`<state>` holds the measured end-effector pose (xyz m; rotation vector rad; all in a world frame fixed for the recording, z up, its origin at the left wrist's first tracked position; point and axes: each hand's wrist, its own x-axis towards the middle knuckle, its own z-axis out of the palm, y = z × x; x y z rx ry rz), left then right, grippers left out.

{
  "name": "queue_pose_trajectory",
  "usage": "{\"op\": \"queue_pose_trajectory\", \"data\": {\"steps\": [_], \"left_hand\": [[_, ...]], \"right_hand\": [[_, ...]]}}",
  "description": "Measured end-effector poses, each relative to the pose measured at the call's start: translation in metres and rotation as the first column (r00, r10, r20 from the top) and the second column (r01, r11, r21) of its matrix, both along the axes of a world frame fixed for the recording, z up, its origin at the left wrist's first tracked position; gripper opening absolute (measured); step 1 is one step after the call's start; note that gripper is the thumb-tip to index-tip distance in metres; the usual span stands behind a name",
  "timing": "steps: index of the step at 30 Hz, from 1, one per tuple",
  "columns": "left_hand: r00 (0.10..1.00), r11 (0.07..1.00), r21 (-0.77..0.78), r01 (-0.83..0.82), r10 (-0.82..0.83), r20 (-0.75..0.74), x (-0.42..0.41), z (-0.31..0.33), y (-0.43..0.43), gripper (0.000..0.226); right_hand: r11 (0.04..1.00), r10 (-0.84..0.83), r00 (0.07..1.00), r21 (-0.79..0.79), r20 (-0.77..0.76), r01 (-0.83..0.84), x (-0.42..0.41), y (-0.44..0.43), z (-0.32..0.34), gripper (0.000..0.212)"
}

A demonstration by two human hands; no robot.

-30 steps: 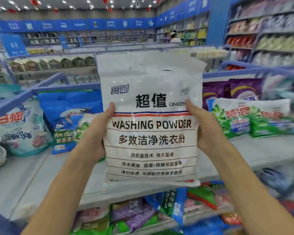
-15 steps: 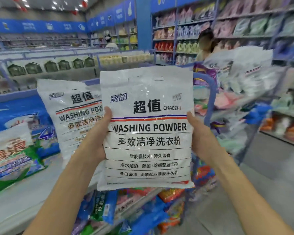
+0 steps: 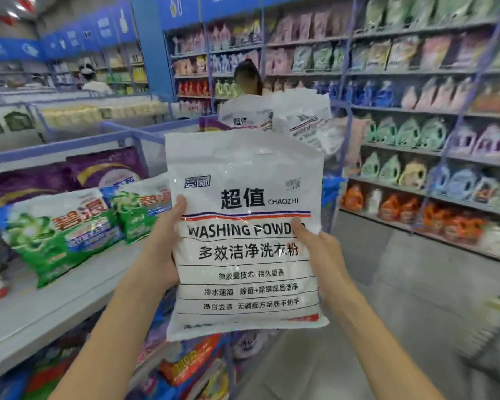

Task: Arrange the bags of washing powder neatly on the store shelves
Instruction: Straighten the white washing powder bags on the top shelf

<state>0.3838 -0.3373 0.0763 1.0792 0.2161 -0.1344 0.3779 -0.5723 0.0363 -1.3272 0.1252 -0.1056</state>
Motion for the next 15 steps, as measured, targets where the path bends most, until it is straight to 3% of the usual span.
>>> {"op": "queue_pose_trajectory", "data": {"steps": [15], "left_hand": [[0.994, 0.996, -0.061, 0.07, -0.064, 0.087, 0.22, -0.005, -0.148, 0.05]], "right_hand": [[0.992, -0.052, 0.991, 0.105, -0.124, 0.065, 0.207, -0.149, 0.007, 0.032]]}}
